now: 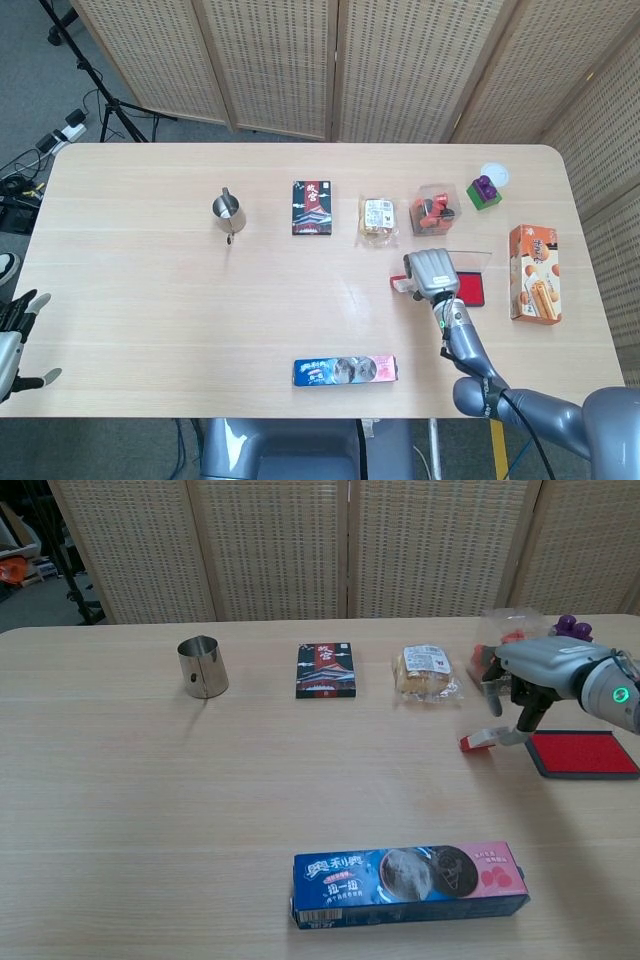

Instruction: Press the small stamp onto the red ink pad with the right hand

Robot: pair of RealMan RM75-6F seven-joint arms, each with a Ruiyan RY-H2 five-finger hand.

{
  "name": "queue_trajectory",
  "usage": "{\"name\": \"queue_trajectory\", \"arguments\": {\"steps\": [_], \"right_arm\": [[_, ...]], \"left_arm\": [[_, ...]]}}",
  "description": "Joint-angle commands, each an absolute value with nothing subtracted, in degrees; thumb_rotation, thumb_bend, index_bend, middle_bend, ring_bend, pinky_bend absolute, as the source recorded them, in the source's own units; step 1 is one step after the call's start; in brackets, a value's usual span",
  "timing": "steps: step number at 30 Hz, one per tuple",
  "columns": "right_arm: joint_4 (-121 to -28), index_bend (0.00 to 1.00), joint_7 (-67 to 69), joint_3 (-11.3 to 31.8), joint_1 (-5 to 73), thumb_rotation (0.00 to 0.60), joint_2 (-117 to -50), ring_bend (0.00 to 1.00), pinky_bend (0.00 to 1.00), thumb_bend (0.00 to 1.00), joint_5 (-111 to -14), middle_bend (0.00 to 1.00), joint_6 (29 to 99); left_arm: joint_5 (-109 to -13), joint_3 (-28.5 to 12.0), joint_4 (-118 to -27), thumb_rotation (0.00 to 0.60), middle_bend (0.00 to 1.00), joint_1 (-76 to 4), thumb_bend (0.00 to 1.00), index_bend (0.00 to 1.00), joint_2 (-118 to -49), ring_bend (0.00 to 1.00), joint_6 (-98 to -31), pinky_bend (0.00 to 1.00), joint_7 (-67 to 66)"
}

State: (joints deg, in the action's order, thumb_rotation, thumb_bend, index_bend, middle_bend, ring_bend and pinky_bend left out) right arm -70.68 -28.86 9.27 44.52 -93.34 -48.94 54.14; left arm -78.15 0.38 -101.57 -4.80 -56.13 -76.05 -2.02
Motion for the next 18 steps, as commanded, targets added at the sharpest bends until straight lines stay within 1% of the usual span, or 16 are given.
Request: {"name": "queue_trajectory", "arguments": {"steps": [1, 4, 8, 12, 18], "right_arm": [[-68.87, 0.56, -28.00, 10.34, 44.61, 0.600, -94.59, 1.00, 1.00, 0.15, -49.85, 1.00, 55.32], [-66.86, 0.56, -26.95, 11.25, 44.67, 0.600, -95.96, 1.00, 1.00, 0.11, -51.18, 1.00, 56.64], [-65.20, 0.51, -24.05, 12.97, 44.57, 0.600, -97.66, 1.00, 1.00, 0.05, -53.78, 1.00, 59.32], [-64.81, 0.50, -23.02, 13.73, 44.53, 0.600, -98.05, 1.00, 1.00, 0.05, -55.54, 1.00, 60.40], [-67.51, 0.49, -23.65, 14.30, 44.17, 0.600, -96.45, 1.00, 1.00, 0.05, -56.48, 0.99, 61.36]], "left_arm": [[-78.16, 0.40, -101.59, 0.600, 0.00, -4.81, 0.14, 0.00, -56.11, 0.00, -76.02, 0.00, -2.00], [-78.14, 0.38, -101.58, 0.600, 0.00, -4.80, 0.14, 0.00, -56.09, 0.00, -76.03, 0.00, -1.91], [-78.10, 0.39, -101.54, 0.600, 0.00, -4.86, 0.14, 0.00, -56.05, 0.00, -75.89, 0.00, -1.79], [-78.16, 0.41, -101.56, 0.600, 0.00, -4.87, 0.14, 0.00, -55.99, 0.00, -75.88, 0.00, -1.67], [-78.16, 0.39, -101.56, 0.600, 0.00, -4.84, 0.13, 0.00, -55.88, 0.00, -75.92, 0.00, -1.44]]}}
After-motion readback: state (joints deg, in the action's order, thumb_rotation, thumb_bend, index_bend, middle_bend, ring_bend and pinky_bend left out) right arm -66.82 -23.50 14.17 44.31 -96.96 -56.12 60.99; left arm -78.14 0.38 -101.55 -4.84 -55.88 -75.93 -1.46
